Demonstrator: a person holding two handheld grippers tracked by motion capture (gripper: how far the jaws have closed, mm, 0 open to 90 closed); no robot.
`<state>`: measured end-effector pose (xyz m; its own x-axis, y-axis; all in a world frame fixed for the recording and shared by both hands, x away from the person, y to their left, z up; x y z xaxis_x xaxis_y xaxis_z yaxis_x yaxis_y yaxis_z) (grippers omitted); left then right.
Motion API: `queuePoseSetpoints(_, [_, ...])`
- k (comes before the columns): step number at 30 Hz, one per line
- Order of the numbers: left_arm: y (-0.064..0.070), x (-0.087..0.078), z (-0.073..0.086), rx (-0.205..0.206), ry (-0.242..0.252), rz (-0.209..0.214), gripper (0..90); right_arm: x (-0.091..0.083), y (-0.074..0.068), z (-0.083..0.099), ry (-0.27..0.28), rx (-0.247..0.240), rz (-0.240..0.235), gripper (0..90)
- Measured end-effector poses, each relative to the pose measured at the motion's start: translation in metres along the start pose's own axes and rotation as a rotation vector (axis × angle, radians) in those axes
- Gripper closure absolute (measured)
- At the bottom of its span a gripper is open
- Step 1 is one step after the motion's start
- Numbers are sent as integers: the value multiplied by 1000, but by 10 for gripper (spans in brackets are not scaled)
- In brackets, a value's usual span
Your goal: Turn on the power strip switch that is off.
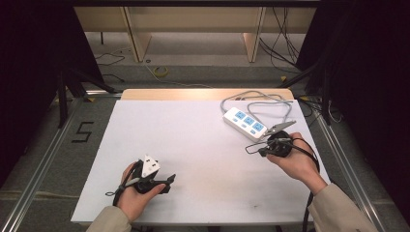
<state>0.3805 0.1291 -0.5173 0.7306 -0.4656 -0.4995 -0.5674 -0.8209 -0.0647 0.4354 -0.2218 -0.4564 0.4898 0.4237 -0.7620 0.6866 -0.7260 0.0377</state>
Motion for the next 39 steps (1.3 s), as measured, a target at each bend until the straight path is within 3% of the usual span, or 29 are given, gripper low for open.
queuePoseSetpoints(39, [0,0,0,4,-4,2,205,10,24,-13,-55,18,31,900])
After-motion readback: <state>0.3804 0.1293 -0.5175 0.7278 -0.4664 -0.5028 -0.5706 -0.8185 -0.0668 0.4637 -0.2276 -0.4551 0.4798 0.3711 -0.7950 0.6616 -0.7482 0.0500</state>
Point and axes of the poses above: each handheld gripper's, and its own axes: x roughly forward along the jaws, z roughly out of its underside, y roughly to its right, the point moved 7 cm from there along x, roughly forward along the jaws, and after that the axes turned 7 degrees about y, right-handed, at the moved point
